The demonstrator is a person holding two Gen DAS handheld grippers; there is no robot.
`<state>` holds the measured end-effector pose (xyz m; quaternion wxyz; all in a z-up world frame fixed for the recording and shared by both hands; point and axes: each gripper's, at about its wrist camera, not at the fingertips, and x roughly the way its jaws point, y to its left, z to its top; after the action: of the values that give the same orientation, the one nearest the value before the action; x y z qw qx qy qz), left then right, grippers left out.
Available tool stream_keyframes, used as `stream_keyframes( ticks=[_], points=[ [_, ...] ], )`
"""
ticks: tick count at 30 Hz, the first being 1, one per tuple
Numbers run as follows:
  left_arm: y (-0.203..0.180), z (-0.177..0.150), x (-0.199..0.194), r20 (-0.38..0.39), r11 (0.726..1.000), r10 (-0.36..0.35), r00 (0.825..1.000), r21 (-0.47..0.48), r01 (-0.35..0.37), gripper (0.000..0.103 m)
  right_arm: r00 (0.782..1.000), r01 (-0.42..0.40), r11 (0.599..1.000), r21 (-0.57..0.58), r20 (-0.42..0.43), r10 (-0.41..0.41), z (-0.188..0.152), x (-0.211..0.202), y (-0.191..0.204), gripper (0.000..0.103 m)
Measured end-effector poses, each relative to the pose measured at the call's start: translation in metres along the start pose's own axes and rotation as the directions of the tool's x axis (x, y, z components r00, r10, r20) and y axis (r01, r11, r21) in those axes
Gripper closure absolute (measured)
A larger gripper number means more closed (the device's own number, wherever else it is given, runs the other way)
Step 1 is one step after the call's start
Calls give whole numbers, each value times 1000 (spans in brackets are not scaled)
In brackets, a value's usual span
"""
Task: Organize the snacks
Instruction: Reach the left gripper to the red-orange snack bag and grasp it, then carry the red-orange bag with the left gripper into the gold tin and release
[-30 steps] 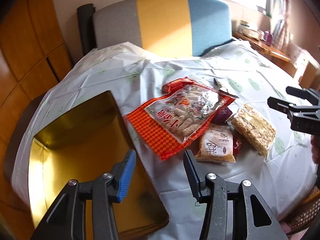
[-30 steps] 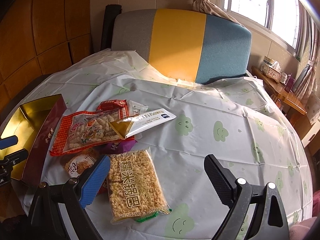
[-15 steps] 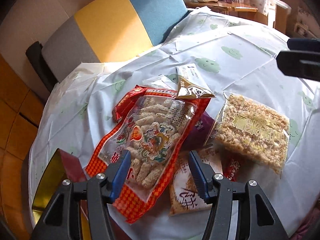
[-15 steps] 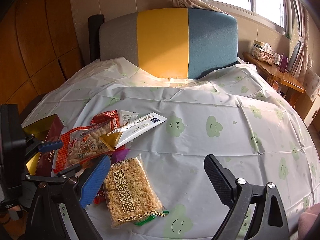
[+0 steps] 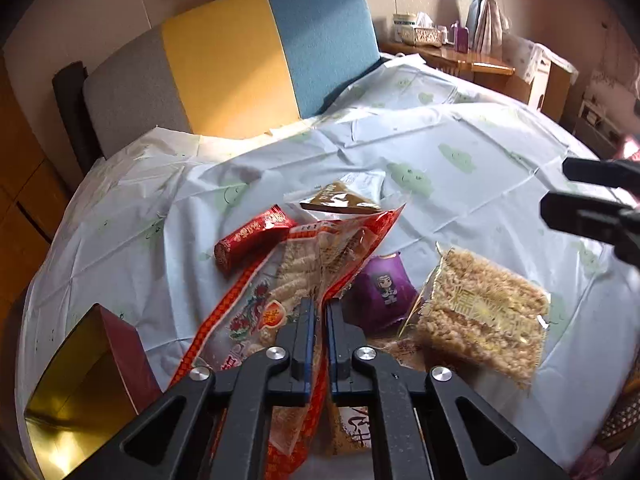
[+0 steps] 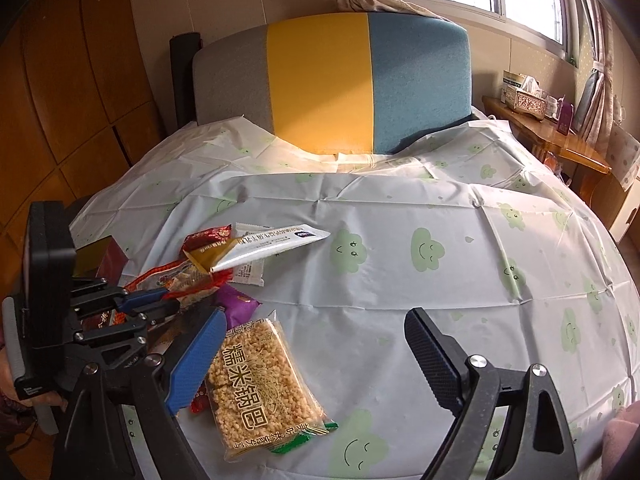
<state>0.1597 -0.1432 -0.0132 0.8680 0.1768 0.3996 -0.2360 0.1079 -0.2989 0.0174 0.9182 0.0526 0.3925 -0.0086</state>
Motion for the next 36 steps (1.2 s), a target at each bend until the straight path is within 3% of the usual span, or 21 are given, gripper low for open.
stream_keyframes(
  ticks=[6,12,17,22,23,24,31,36],
  points=[
    [4,-15,-42,56,992,-78,995,-90,83,100,999,-18,1000,1,-38,18,-3,8,1,16],
    [24,-26,-71,114,947,-152,982,-267,178,100,998,-10,1000,-10,-62,10,-7,14,2,22],
    [33,-32,-94,158,923,-171,972,-319,215,100,995,-20,1000,19,-100,22,-8,22,-3,25],
    [50,-38,-117,197,889,-178,964,-388,243,100,983,-115,993,15,-141,116,-10,27,5,24],
    [57,-40,-122,207,876,-179,962,-411,251,100,983,-115,993,-15,-147,112,-12,28,11,19],
    [62,-42,-127,217,866,-174,961,-431,254,100,983,-110,992,-54,-155,101,-14,30,17,15],
    [114,-66,-170,268,790,-93,959,-567,235,100,978,-76,958,-278,-209,16,-35,43,53,13],
    [151,-86,-184,227,763,43,973,-637,115,100,972,-49,937,-347,-233,-35,-45,50,61,13]
  ],
)
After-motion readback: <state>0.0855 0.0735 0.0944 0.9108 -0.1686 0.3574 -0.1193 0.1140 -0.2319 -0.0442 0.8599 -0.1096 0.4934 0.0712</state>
